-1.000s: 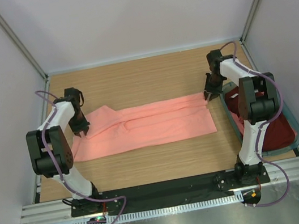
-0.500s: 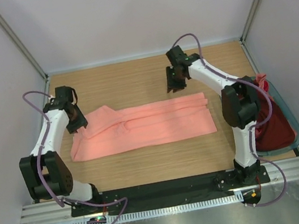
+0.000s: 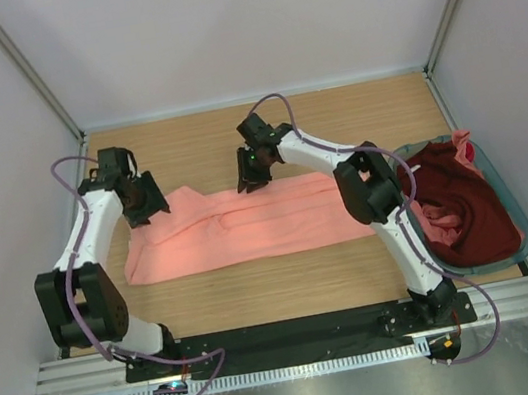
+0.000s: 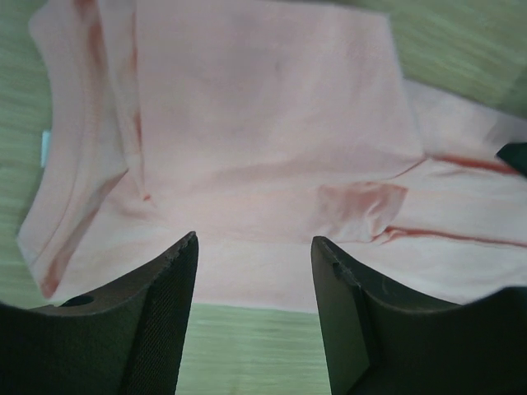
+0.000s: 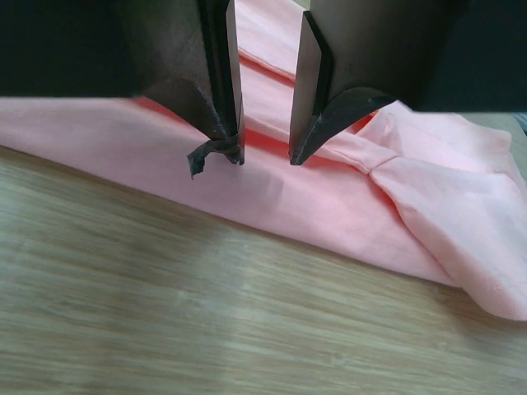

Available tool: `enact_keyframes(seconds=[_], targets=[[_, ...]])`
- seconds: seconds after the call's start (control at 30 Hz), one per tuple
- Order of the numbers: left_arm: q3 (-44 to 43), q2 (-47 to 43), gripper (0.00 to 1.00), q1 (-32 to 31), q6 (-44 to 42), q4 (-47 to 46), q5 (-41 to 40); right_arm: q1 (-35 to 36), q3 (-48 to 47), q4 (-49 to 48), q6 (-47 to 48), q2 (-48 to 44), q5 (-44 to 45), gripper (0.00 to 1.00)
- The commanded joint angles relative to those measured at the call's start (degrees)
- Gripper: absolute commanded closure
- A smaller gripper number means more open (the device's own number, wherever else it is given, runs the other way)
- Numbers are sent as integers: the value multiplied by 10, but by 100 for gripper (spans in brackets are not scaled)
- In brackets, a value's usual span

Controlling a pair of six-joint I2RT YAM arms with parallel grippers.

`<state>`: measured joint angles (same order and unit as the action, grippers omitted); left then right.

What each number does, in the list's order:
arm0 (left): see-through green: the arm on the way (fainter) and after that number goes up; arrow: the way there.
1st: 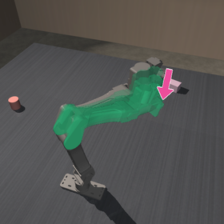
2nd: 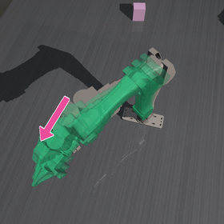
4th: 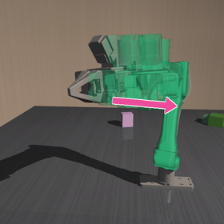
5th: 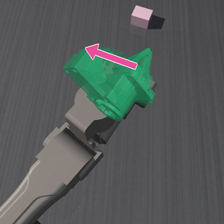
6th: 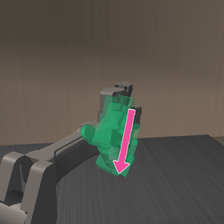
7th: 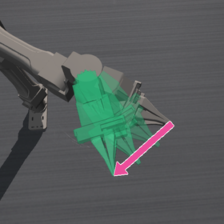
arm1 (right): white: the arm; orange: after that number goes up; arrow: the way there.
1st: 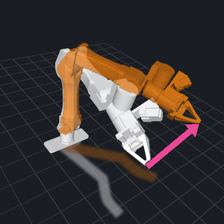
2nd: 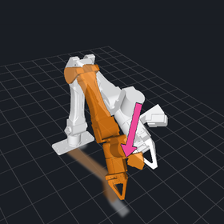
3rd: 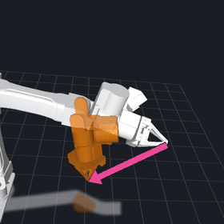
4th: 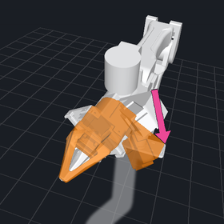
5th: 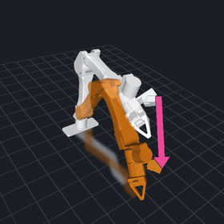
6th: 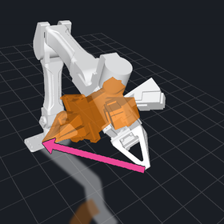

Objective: Fold and stack the t-shirts
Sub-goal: Fold the tshirt

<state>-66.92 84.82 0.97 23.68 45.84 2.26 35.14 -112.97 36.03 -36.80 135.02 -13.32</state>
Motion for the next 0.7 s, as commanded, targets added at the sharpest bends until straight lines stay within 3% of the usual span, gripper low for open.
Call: enact_keyframes(seconds=[0.0, 0.2, 0.47, 0.67], targets=[[-83, 69, 41, -2, -23, -43, 57, -2, -33, 3, -4, -26, -15, 65], [-234, 219, 42, -27, 23, -22, 59, -9, -38, 98, 61, -77, 38, 64], [-438, 373, 43, -105, 71, 124, -155, -63, 98, 91, 81, -210, 58, 63], [-474, 417, 47, -130, 105, 166, -226, -117, 160, 74, 84, -261, 41, 63]])
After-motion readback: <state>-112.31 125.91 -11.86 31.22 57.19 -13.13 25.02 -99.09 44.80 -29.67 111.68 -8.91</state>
